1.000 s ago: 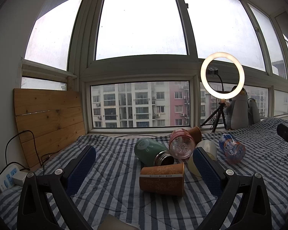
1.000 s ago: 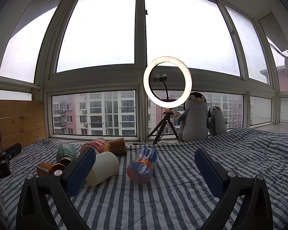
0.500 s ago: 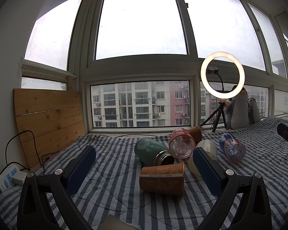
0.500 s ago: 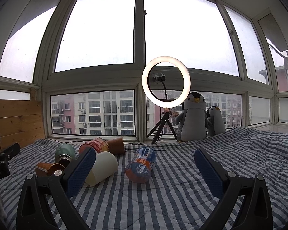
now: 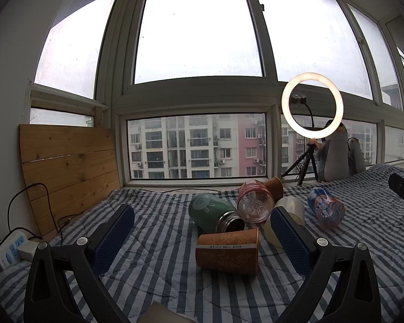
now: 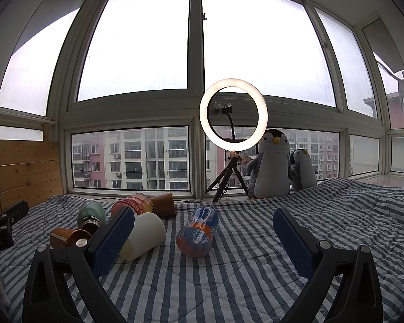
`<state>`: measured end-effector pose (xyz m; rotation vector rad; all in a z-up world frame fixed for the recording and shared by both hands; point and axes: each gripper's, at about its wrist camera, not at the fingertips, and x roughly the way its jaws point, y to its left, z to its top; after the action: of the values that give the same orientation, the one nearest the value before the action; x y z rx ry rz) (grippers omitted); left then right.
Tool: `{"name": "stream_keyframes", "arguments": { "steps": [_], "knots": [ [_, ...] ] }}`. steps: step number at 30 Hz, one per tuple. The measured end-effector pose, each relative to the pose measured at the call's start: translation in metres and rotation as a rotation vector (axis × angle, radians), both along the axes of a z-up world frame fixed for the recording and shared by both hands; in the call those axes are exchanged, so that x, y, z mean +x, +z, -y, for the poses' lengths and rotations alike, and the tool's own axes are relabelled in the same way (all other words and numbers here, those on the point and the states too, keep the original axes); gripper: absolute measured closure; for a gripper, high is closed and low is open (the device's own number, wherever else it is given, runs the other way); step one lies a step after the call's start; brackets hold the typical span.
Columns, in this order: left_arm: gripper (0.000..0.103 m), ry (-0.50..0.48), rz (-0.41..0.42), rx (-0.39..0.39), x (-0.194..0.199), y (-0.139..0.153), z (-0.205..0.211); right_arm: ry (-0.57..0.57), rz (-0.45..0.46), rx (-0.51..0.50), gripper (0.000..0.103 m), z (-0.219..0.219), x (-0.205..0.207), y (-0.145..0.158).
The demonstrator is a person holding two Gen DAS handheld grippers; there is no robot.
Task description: Flip cup upside down
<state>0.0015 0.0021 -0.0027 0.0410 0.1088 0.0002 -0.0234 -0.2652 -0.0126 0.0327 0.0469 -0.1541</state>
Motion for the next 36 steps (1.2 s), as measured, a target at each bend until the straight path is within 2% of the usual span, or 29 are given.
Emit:
{"name": "stream_keyframes", "arguments": {
  "steps": [16,25,31,34,36],
  "knots": [
    [0.001,-0.002,-0.006,-0.002,0.000,-0.001,0.001,0.008,-0.055,0.047,0.001,0.006,0.012,-0.004],
    [0.001,-0.008,-0.018,0.006,0.002,-0.002,0.004,0.030,-0.178,0.171,0.001,0.032,0.036,-0.006],
    [0.001,-0.018,-0.030,0.018,0.005,-0.002,0.007,0.042,-0.283,0.180,0.001,0.048,0.057,-0.008],
    [0.001,-0.042,-0.060,0.047,0.010,-0.001,0.015,0.049,-0.315,0.188,0.001,0.058,0.063,-0.008],
    [0.001,-0.078,-0.114,0.066,0.019,0.000,0.022,0.052,-0.323,0.191,0.001,0.067,0.064,-0.007]
  ]
}}
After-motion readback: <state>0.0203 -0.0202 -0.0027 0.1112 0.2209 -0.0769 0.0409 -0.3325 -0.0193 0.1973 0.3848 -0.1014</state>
